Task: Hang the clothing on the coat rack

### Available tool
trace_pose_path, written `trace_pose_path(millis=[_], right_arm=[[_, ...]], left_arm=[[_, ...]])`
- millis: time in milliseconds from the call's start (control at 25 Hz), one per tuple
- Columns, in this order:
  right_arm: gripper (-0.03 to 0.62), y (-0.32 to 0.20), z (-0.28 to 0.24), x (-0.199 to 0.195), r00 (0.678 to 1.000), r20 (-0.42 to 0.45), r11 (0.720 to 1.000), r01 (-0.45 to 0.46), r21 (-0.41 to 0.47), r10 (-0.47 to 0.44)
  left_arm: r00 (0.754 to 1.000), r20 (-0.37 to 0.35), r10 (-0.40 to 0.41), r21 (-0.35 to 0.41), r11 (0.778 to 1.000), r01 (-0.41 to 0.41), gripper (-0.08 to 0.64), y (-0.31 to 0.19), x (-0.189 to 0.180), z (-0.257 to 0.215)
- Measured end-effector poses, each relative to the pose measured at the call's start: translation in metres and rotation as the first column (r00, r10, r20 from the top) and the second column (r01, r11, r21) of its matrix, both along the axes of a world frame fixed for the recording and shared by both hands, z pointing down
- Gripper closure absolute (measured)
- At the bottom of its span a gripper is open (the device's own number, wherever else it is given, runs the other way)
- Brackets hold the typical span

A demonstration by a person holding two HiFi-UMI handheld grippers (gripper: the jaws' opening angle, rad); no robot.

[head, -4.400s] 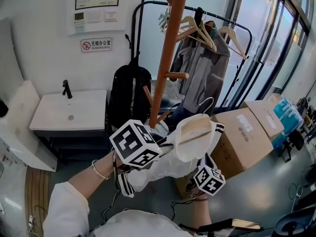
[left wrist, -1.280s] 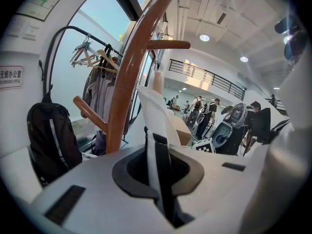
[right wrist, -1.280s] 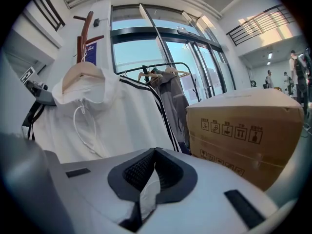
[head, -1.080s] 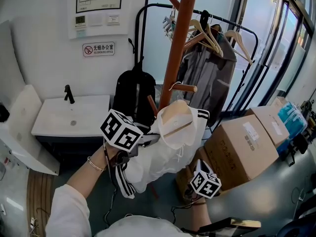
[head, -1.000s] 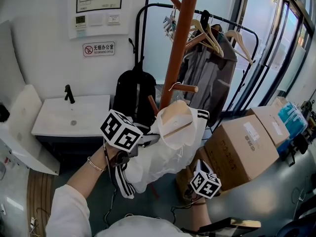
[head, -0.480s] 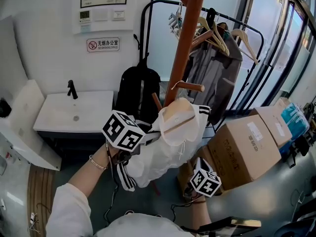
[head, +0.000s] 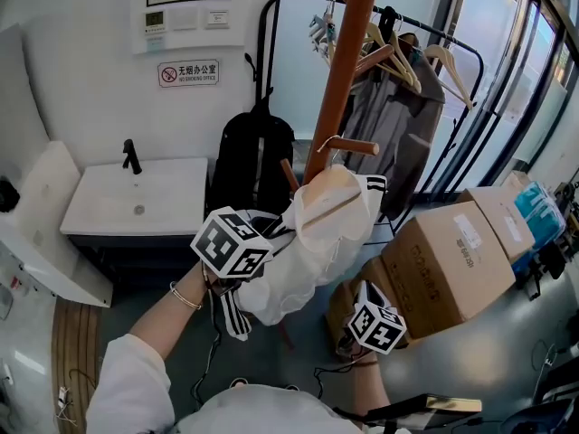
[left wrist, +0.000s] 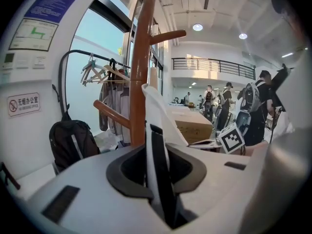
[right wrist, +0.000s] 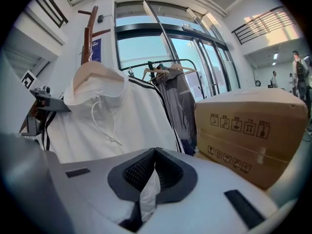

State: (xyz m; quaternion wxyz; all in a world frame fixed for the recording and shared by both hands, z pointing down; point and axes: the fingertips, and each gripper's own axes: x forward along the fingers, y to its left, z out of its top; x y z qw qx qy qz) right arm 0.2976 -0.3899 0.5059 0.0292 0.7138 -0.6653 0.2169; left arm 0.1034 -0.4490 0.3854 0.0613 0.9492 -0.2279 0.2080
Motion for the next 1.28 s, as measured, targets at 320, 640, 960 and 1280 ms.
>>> trace_pose_path(millis=[320,640,960,1280], right_arm=[[0.569,0.005,-0.007,-0.005,1.000,-0.007,1.000,-0.002,0.004,0.002],[0.569,0.005,-0.006,-0.024,1.000,-0.013,1.000,0.019,0.005,-0.019],[0.569,0.003,-0.009,-0.046,0.999,-0.025,0.999,0.042,0.009,-0.042],[0.569,0.002,-0.012,-0.071,0.998,-0.036,0.999,0.050,0.010,-0.050]], left_arm=[[0.998,-0.025,-0.062,0.047,0.997,0.063,0.445,-0.001,-0.007,-0.005],[0.994,-0.014,-0.113,0.100,0.989,0.113,0.407,0.001,-0.017,-0.005],[0.990,-0.012,-0.144,0.183,0.972,0.144,0.350,0.006,-0.034,-0.016],[0.992,-0.054,-0.111,0.212,0.970,0.120,0.330,0.019,-0.050,-0.032]])
